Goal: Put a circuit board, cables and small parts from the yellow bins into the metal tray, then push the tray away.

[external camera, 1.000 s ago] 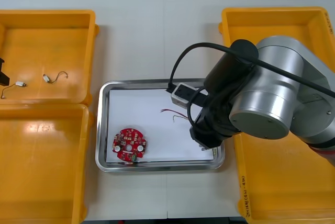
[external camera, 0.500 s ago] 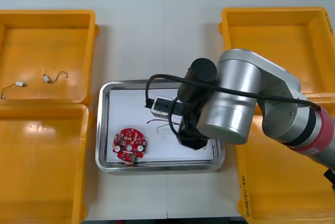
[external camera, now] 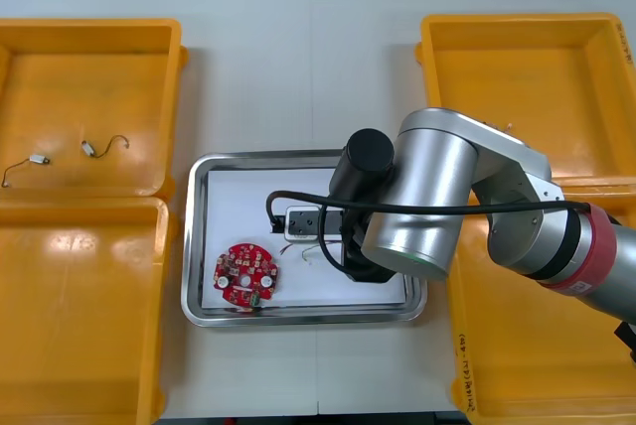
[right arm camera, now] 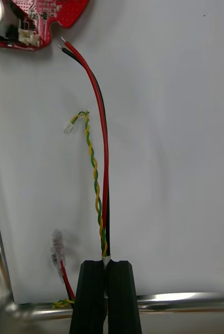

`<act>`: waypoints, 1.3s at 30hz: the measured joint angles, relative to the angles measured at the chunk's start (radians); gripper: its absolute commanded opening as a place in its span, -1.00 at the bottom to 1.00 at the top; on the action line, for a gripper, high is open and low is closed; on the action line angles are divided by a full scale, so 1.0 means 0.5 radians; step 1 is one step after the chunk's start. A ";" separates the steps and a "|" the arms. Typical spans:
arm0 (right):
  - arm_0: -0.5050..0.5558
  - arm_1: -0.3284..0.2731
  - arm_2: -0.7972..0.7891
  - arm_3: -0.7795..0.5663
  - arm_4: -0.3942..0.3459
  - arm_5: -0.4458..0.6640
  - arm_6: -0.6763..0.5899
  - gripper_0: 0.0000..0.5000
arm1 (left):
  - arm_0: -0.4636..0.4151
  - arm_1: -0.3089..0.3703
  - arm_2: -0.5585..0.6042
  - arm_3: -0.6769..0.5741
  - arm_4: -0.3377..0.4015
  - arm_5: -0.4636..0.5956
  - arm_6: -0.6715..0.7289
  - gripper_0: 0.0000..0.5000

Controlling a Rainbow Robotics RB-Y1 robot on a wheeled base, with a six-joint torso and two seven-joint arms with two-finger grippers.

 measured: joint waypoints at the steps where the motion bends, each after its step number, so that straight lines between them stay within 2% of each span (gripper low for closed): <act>1: 0.000 0.000 0.016 0.000 0.001 -0.007 0.018 -1.00 | -0.024 0.000 -0.033 0.026 0.001 -0.018 0.000 1.00; 8: -0.003 0.000 0.197 0.008 0.108 -0.131 0.025 -1.00 | -0.091 0.000 -0.202 0.078 0.014 -0.174 -0.001 1.00; 22: -0.006 0.082 0.291 0.179 0.109 -0.205 0.025 -0.99 | -0.193 0.000 -0.552 0.390 0.149 -0.595 -0.006 1.00; 23: -0.006 0.085 0.292 0.179 0.109 -0.205 0.025 -0.88 | -0.195 0.000 -0.570 0.406 0.155 -0.621 -0.007 1.00; 25: -0.006 0.091 0.294 0.179 0.109 -0.205 0.025 -0.48 | -0.201 0.000 -0.607 0.434 0.166 -0.663 -0.010 1.00; 26: -0.006 0.092 0.296 0.179 0.110 -0.205 0.025 -0.38 | -0.204 0.000 -0.626 0.445 0.173 -0.684 -0.014 1.00; 29: -0.006 0.094 0.308 0.179 0.111 -0.207 0.025 0.21 | -0.210 0.000 -0.682 0.465 0.191 -0.750 -0.050 1.00; 30: -0.006 0.094 0.311 0.179 0.112 -0.207 0.025 0.28 | -0.210 0.000 -0.696 0.471 0.197 -0.766 -0.059 1.00; 32: -0.006 0.094 0.317 0.180 0.113 -0.207 0.025 0.59 | -0.210 0.000 -0.718 0.487 0.209 -0.791 -0.059 1.00; 36: -0.006 0.094 0.319 0.180 0.114 -0.207 0.025 0.97 | -0.210 0.000 -0.731 0.538 0.222 -0.835 -0.059 1.00; 39: -0.007 0.094 0.319 0.180 0.114 -0.207 0.025 1.00 | -0.210 0.000 -0.731 0.576 0.224 -0.850 -0.059 1.00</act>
